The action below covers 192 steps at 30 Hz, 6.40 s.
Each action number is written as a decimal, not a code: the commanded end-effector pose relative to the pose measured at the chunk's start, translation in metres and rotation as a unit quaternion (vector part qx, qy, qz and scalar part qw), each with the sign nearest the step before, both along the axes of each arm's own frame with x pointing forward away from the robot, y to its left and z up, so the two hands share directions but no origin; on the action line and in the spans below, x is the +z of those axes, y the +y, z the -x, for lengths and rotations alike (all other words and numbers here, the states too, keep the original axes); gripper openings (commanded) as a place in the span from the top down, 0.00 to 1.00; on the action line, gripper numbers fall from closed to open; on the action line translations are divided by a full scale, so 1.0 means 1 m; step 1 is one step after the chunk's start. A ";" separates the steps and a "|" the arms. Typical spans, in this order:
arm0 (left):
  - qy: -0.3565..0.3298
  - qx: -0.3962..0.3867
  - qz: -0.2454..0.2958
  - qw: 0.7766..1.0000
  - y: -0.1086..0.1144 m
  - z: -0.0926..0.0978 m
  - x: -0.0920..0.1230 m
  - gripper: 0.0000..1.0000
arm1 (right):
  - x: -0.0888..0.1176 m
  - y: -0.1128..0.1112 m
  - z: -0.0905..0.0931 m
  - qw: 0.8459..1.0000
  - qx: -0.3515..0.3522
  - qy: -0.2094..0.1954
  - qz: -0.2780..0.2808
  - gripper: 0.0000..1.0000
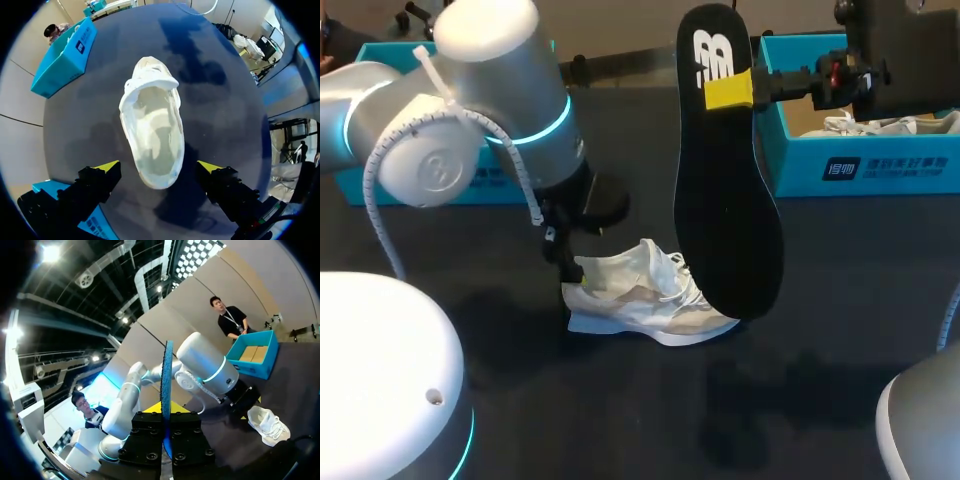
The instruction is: Take the shoe out of the shoebox, open the shoe tongue, remove and reinsert the insole, then place the shoe into the shoebox
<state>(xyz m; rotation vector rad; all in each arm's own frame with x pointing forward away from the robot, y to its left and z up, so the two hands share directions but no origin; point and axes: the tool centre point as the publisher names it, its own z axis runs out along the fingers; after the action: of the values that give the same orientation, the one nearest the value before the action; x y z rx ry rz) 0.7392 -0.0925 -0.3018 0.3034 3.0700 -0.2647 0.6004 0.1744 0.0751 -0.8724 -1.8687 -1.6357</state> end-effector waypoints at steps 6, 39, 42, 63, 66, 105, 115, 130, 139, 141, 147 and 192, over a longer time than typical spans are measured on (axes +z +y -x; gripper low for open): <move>0.011 0.010 -0.006 1.000 -0.035 -0.016 -0.014 0.00 | 0.000 0.003 -0.002 1.000 0.000 0.001 0.001 1.00; 0.071 -0.004 -0.027 0.997 -0.071 -0.052 -0.087 0.19 | 0.000 0.003 -0.002 1.000 0.000 0.001 0.001 1.00; 0.076 -0.007 -0.026 0.997 -0.070 -0.049 -0.088 0.27 | 0.000 0.003 -0.002 1.000 0.000 0.001 0.001 1.00; 0.101 -0.073 -0.003 0.992 -0.062 -0.036 -0.072 1.00 | 0.000 0.003 -0.002 1.000 0.000 0.001 0.001 1.00; 0.103 -0.101 -0.007 0.990 -0.061 -0.039 -0.062 1.00 | 0.000 0.003 -0.002 1.000 0.000 0.001 0.001 1.00; 0.048 -0.572 -0.079 0.815 -0.087 -0.058 -0.021 1.00 | 0.000 0.003 -0.002 1.000 0.000 0.001 0.001 1.00; 0.048 -0.572 -0.079 0.815 -0.087 -0.058 -0.021 1.00 | 0.000 0.003 -0.002 1.000 0.000 0.001 0.001 1.00; 0.076 -0.586 -0.075 0.804 -0.090 -0.069 -0.026 1.00 | 0.000 0.003 -0.002 1.000 0.000 0.001 0.001 1.00; 0.113 -0.622 -0.087 0.770 -0.105 -0.062 -0.036 1.00 | 0.000 0.003 -0.002 1.000 0.000 0.001 0.001 1.00; 0.118 -0.626 -0.089 0.765 -0.108 -0.058 -0.037 1.00 | 0.000 0.003 -0.002 1.000 0.000 0.001 0.001 1.00; 0.121 -0.634 -0.095 0.758 -0.120 -0.049 -0.041 1.00 | 0.000 0.003 -0.002 1.000 0.000 0.001 0.001 1.00; 0.152 -0.648 -0.073 0.742 -0.138 -0.019 -0.056 0.00 | 0.000 0.003 -0.002 1.000 0.000 0.001 0.001 1.00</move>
<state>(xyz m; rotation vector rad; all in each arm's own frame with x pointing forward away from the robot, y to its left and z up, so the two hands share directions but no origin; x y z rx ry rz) 0.7579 -0.2345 -0.3700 2.5604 2.4769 -0.0316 0.6004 0.1744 0.0751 -0.8724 -1.8687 -1.6357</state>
